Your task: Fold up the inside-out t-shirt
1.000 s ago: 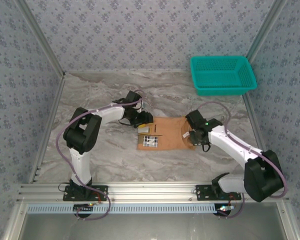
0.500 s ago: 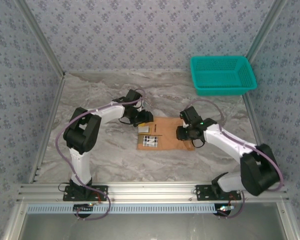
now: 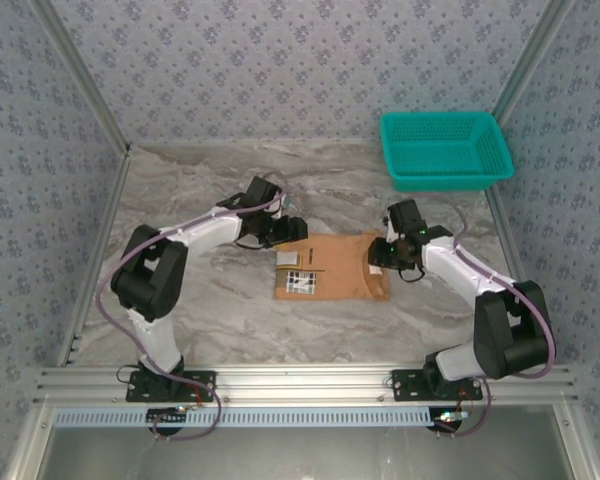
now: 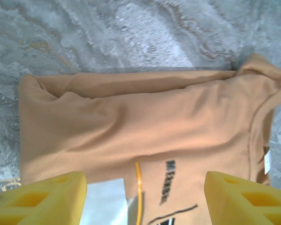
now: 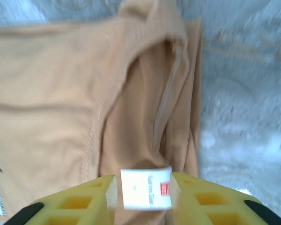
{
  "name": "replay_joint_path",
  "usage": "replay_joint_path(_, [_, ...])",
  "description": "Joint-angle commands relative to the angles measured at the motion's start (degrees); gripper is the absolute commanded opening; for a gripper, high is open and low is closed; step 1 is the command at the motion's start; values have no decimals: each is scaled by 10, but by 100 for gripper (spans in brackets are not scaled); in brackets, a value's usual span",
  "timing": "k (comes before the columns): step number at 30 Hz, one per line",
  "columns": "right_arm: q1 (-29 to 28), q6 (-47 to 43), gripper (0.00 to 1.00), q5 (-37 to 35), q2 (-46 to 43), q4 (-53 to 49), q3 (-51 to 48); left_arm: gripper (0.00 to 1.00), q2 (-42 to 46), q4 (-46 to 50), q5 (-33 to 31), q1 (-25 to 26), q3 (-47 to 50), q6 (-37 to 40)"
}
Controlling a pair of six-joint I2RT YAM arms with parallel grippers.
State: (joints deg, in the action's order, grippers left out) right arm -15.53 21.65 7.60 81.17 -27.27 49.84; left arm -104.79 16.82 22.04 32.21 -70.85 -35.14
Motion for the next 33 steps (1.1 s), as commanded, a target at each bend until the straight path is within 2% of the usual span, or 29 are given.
replay_joint_path(1, [27,5,42,14,40,40,35,68,38,-37,-18,18,33,10])
replay_joint_path(8, [43,-9,42,40,158,75,105,68,41,-37,-24,42,49,17])
replay_joint_path(15, [52,-36,17,-7,213,70,146,68,15,-36,-25,61,59,14])
replay_joint_path(18, [55,-48,12,-39,245,48,172,68,4,-32,-27,69,73,15])
replay_joint_path(22, [55,-56,16,-67,288,19,216,68,-2,-33,-27,74,91,13])
replay_joint_path(25, [52,-65,30,-76,302,-15,256,68,0,-32,-23,84,98,9])
replay_joint_path(28, [45,-69,41,-82,265,-39,265,68,10,-21,-24,96,93,8])
replay_joint_path(31, [37,-70,46,-108,192,-63,241,69,33,-7,-22,103,87,7])
replay_joint_path(33, [26,-63,47,-102,139,-69,202,69,51,1,-17,104,84,5])
